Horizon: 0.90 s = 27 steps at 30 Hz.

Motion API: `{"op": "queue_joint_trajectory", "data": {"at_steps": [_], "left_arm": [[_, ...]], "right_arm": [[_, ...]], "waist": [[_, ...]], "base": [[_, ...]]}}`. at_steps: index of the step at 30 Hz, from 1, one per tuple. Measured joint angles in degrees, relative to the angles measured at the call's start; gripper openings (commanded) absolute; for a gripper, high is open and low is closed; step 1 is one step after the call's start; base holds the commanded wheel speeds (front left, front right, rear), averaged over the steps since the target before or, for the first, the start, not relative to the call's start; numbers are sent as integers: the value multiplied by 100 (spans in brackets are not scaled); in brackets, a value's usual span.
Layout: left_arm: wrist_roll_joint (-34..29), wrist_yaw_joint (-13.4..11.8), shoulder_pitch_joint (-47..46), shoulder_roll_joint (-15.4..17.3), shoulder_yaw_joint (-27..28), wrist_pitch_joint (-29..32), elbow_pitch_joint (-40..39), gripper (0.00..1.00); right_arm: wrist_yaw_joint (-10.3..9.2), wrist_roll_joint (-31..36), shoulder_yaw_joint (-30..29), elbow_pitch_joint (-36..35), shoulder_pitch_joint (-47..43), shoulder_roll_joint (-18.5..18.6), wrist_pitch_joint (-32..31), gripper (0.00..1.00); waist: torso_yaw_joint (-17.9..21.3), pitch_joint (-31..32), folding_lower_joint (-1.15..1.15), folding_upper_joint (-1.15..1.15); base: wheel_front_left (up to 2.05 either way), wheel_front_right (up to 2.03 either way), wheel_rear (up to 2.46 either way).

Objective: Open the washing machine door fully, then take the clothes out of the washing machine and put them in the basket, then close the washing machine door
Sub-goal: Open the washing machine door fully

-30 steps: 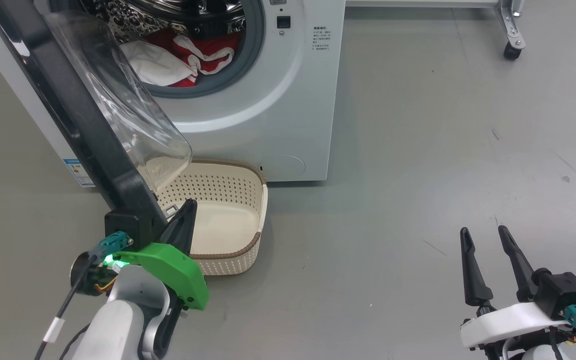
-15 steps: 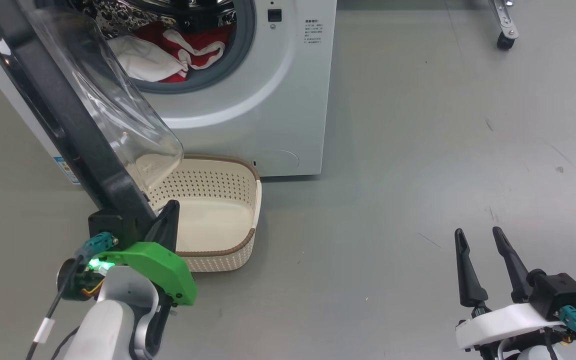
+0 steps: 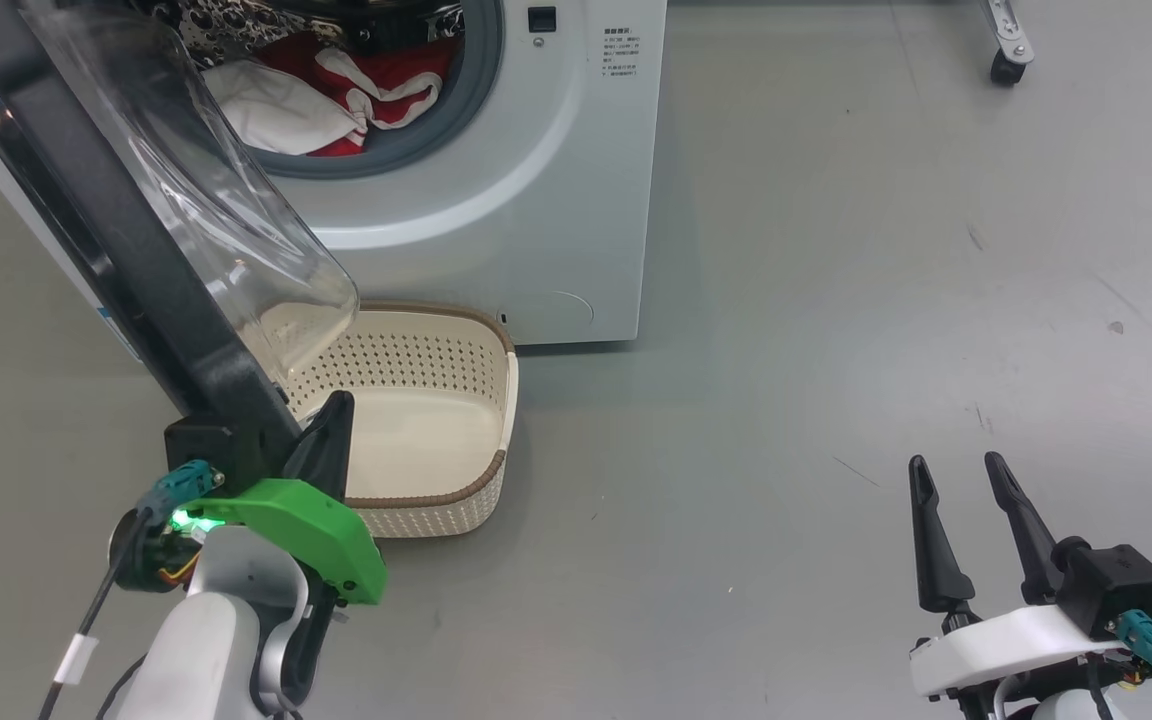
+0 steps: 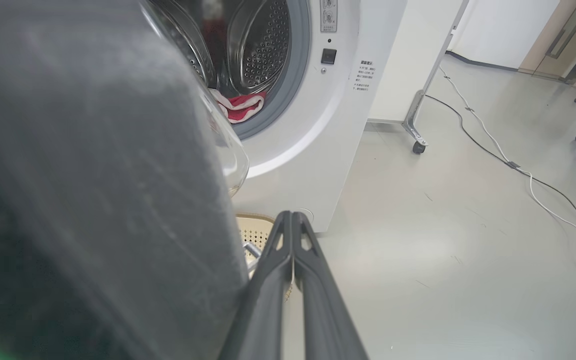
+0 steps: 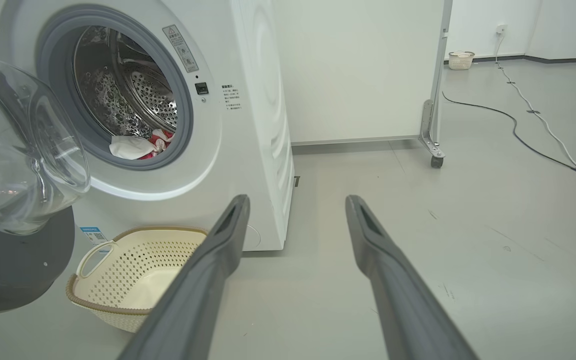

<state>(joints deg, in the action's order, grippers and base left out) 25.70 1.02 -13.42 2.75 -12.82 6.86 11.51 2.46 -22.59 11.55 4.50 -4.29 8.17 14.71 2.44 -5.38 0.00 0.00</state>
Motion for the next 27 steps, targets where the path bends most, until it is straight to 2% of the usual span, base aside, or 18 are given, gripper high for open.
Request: {"op": "queue_joint_trajectory", "data": {"at_steps": [10,27], "left_arm": [[11,1,-74,-11,-53,-87,157,0],[62,1,-96,-83,-135,-244,324,0]], "right_arm": [[44,7,-105,82,0,-26,0,100],[100,54,-160,113,-41,-59,0,100]], "waist": [[-95,46,0,0],[-542,103,0,0]], "base": [[0,0,0],[0,0,0]]}}
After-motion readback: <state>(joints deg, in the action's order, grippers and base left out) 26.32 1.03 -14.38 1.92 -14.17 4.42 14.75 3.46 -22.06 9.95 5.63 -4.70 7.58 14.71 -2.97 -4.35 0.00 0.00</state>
